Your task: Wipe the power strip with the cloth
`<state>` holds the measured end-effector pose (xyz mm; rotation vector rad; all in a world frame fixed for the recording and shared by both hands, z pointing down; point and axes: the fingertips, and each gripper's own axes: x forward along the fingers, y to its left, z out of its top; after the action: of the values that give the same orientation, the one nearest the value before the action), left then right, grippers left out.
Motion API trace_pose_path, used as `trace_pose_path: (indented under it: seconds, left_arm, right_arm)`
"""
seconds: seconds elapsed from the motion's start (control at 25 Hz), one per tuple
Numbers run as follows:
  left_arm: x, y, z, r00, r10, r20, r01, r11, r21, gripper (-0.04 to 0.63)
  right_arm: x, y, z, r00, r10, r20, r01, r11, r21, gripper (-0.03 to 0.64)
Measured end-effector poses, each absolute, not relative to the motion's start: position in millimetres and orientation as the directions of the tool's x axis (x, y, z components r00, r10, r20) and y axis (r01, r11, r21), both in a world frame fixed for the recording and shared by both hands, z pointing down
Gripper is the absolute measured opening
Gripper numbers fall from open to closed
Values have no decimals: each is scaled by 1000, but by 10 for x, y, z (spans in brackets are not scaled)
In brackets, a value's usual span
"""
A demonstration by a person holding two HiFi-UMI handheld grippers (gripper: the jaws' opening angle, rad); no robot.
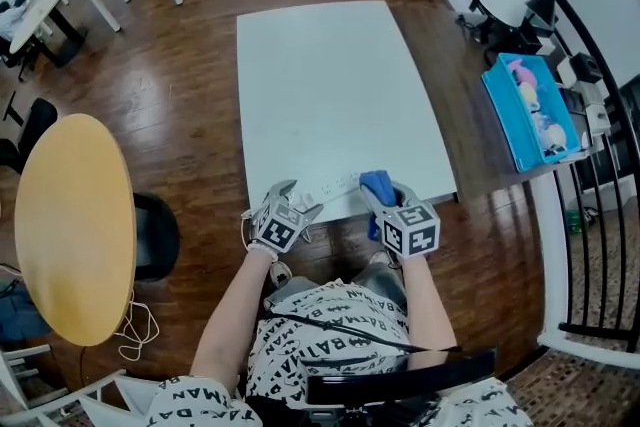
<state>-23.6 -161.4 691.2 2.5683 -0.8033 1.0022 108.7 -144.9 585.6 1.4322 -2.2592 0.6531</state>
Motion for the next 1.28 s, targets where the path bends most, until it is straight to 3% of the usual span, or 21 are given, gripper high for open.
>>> trace_pose_path:
  seconds: [0.44,0.52,0.72,1.04,1.28]
  left_arm:
    - [-103,-1537,7337,576,-316,754,-473,-881,-8,344]
    - [-120,-1557,7365,567,-322,758,-471,-882,-22,300]
    - [-103,-1576,7359,568,-320,758,-458,-888,-32,288]
    - [-168,-1577,6942,598,-435,673,-469,-871,-146,285]
    - [-238,-1455,6349,609,-537,583,-477,-836,-272,285]
  right_arm:
    - [1306,-1325,5907,-340,-759,556,-940,284,-187,130]
    - [1338,-1315,5914,-333,-761,557,-943,276,-187,130]
    - [1405,-1310,5935,-325,-761,561,-946,267,-186,130]
    - [1521,-1437,5993,-337,-728,597,-937,319,-139,132]
    - [1387,-1616,5868,-408,-693,594,-893,438,-103,132]
